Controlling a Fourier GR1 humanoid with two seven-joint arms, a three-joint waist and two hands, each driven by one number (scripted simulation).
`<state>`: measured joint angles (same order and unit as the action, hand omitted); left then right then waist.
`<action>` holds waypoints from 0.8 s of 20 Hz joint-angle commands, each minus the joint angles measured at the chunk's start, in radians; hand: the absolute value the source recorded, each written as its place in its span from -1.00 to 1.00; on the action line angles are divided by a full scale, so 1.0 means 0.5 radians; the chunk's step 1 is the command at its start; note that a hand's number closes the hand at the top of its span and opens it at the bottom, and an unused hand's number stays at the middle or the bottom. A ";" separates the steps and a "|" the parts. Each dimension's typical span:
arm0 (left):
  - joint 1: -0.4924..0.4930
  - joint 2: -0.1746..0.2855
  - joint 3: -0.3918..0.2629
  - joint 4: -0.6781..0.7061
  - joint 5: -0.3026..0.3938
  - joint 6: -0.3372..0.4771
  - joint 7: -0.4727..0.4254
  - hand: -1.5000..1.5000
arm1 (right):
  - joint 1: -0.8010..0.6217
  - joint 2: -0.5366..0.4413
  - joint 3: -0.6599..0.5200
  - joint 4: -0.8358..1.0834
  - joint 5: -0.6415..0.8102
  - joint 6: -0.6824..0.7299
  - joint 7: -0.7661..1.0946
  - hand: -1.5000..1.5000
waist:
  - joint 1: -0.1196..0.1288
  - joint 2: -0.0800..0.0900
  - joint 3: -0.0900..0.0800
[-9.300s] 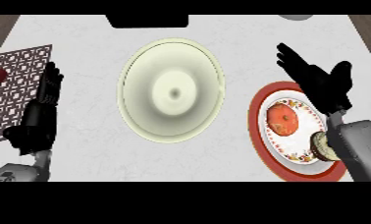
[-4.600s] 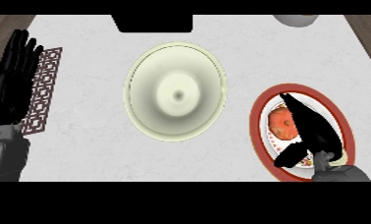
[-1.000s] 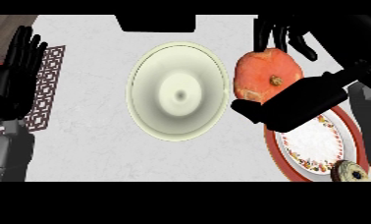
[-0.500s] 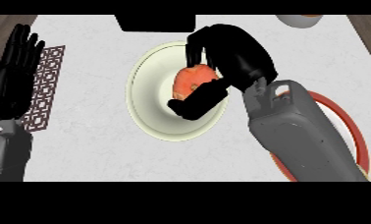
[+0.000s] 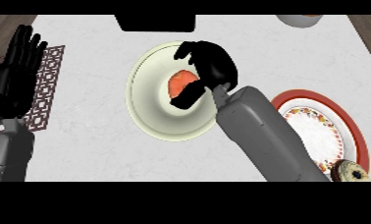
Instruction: Pick the squash from the plate and place it in the bowl
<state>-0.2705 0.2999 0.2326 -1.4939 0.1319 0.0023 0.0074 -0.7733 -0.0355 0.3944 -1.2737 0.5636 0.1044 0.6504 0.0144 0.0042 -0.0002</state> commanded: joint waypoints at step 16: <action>0.018 -0.052 -0.017 0.026 -0.068 0.063 -0.034 0.00 | 0.209 -0.173 -0.645 0.136 -0.444 -0.861 -0.776 -1.00 | -0.035 -0.005 0.002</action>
<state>-0.2580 0.2917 0.2363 -1.4903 0.1232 0.0064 -0.0045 -0.7094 -0.0639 0.1680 -1.2064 0.3925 -0.3161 0.3220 0.0027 0.0011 0.0004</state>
